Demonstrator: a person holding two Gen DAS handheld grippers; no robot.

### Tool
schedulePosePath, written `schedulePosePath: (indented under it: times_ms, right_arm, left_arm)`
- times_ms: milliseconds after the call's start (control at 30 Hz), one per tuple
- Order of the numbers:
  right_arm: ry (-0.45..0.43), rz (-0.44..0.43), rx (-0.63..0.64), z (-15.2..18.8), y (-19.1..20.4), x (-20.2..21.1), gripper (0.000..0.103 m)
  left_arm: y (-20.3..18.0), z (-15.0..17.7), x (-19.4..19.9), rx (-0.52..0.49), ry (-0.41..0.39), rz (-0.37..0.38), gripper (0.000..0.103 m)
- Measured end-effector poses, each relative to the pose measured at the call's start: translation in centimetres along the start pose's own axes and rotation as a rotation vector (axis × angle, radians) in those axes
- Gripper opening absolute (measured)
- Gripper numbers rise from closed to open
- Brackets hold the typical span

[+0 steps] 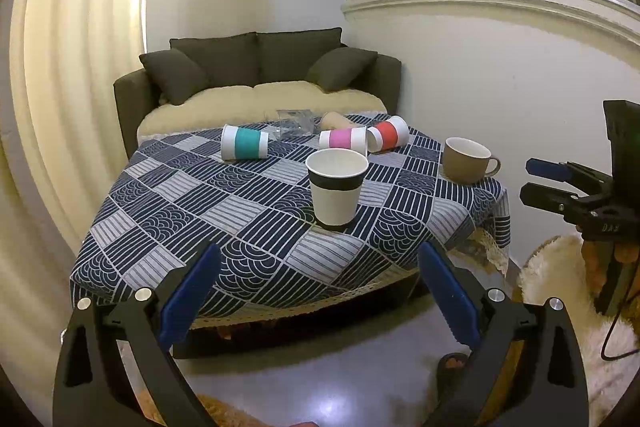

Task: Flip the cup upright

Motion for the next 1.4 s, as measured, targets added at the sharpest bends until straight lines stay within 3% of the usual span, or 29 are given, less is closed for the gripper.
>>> schedulePosePath:
  times_ms: [1400]
  right_arm:
    - [0.038, 0.008, 0.03, 0.1, 0.9, -1.6, 0.091]
  left_arm:
    - [-0.3, 0.0, -0.5, 0.011, 0.022, 0.03, 0.096]
Point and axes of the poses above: each gripper's, at about its wrist camera, not at the fingertips, and x roughly against the way its jaws point, y to its left, z to its underside, the point moved 1 cm from there along -x, roughly the way its jaws point, and after that the axes turned 3 degrees about y, right-handed, at the moved point
